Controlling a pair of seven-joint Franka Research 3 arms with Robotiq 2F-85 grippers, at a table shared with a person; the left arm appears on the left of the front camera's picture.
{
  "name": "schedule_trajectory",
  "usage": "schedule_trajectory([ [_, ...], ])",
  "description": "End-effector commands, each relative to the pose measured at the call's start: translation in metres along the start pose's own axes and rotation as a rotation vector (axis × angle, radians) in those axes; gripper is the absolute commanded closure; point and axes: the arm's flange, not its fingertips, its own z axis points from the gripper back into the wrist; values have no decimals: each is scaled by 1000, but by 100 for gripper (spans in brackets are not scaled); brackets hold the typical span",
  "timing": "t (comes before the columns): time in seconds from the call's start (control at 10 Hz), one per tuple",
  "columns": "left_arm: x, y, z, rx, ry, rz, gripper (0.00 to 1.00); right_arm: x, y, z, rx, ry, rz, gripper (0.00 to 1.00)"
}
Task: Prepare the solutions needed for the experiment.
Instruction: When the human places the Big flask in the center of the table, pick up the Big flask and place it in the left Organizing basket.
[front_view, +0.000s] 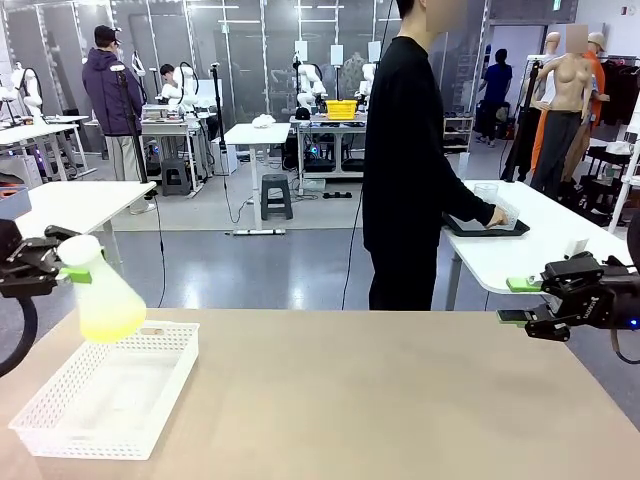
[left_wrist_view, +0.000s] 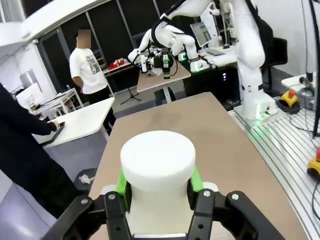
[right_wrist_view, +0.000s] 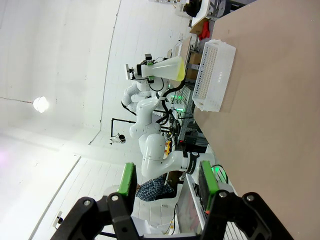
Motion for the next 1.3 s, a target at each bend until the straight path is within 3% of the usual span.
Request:
schedule_trajectory([
  [0.0,-25,-10,5,2,-54,37,100,1,1,0,5,0,6,36],
  [0.7,-122,-26,-16,-61,-10,204,100,1,1,0,5,0,6,36],
  [1.2,-152,-34,-16,-75,21,210,100,1,1,0,5,0,6,36],
])
